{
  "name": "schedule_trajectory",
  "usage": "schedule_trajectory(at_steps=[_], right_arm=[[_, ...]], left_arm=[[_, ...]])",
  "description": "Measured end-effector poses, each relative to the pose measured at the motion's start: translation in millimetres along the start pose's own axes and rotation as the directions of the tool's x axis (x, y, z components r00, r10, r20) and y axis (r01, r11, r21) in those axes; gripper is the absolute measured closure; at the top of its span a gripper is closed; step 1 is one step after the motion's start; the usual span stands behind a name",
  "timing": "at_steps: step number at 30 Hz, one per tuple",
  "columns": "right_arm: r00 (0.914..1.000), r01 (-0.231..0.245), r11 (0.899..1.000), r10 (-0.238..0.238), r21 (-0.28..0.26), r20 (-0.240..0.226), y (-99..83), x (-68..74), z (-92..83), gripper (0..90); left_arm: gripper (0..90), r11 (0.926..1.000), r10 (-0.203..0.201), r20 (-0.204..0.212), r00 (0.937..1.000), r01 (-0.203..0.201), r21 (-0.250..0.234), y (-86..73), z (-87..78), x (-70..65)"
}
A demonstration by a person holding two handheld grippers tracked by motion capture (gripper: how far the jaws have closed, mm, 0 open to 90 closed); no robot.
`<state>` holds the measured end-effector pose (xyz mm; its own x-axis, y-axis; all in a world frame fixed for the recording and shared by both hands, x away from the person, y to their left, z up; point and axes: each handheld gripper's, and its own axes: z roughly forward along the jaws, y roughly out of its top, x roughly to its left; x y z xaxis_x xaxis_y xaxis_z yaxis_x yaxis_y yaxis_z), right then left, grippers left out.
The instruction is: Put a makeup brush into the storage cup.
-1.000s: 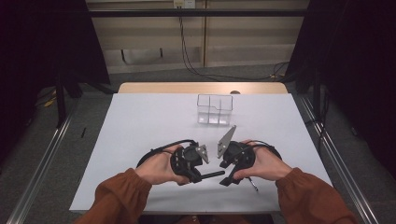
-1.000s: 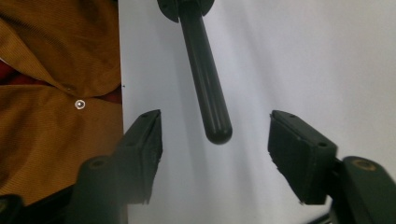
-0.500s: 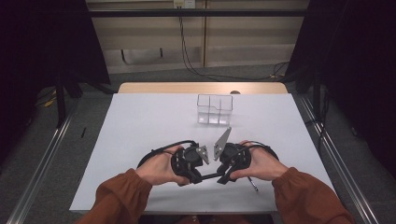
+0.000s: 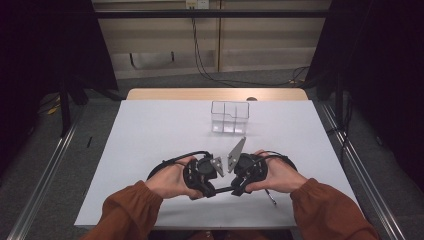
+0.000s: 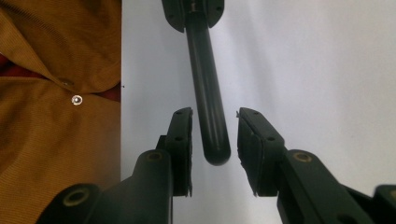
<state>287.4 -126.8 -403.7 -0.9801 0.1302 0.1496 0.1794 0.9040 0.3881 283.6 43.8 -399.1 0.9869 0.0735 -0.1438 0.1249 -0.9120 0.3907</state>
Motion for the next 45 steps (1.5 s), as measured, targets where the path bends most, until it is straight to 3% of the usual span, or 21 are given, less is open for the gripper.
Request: schedule_trajectory(at_steps=[18, 19, 22, 23, 29, 31, 32, 34, 40, 45], right_arm=[[0.9994, 0.027, 1.000, -0.027, 0.012, -0.022, 1.6, -0.3, 4.2, 78.9], [0.9994, 0.025, 1.000, -0.025, 0.010, -0.024, 1.4, -0.8, 4.1, 79.0], [0.9993, 0.025, 1.000, -0.025, 0.004, -0.030, 0.3, -2.7, 4.6, 79.4], [0.9993, 0.024, 1.000, -0.024, 0.001, -0.030, 0.2, -2.9, 4.4, 79.6], [0.9994, 0.014, 1.000, -0.014, -0.006, -0.033, -1.8, -2.0, 1.8, 80.1], [0.9994, 0.017, 1.000, -0.018, -0.017, -0.029, -3.5, -2.5, 1.5, 80.1], [0.9995, 0.012, 1.000, -0.012, -0.012, -0.030, -4.0, -2.4, 0.9, 80.1], [0.9997, 0.004, 1.000, -0.005, -0.019, -0.026, -5.4, -2.9, 0.4, 80.1], [0.9997, -0.010, 0.999, 0.009, -0.031, -0.023, -10.1, -4.0, -1.7, 80.1], [0.9995, -0.023, 0.999, 0.022, -0.032, -0.021, -13.8, -4.2, -2.3, 80.1]], left_arm=[[78.1, 1.0000, 0.006, -0.003, 1.0000, -0.006, -0.003, -0.8, 0.6, 1.0], [78.1, 0.9982, 0.052, -0.001, 0.9986, -0.052, 0.030, -0.3, -1.7, 3.9], [77.7, 0.9991, 0.042, -0.016, 0.9990, -0.042, 0.012, -0.8, -1.0, 3.5], [77.6, 0.9983, 0.055, -0.015, 0.9984, -0.054, 0.020, -0.9, -1.6, 4.6], [75.3, 0.9988, 0.021, -0.008, 0.9998, -0.021, -0.044, -6.0, -0.8, 7.7], [71.2, 0.9987, 0.017, 0.010, 0.9998, -0.017, -0.049, -7.6, -2.5, 9.8], [68.3, 0.9976, 0.007, -0.016, 0.9999, -0.008, -0.069, -9.1, -1.9, 9.7], [65.3, 0.9956, 0.001, -0.003, 1.0000, -0.002, -0.094, -12.6, -1.4, 11.0], [48.8, 0.9883, -0.038, -0.031, 0.9988, 0.033, -0.149, -23.2, 3.1, 12.9], [33.3, 0.9753, -0.091, -0.062, 0.9939, 0.077, -0.207, -32.3, 4.0, 15.3]])
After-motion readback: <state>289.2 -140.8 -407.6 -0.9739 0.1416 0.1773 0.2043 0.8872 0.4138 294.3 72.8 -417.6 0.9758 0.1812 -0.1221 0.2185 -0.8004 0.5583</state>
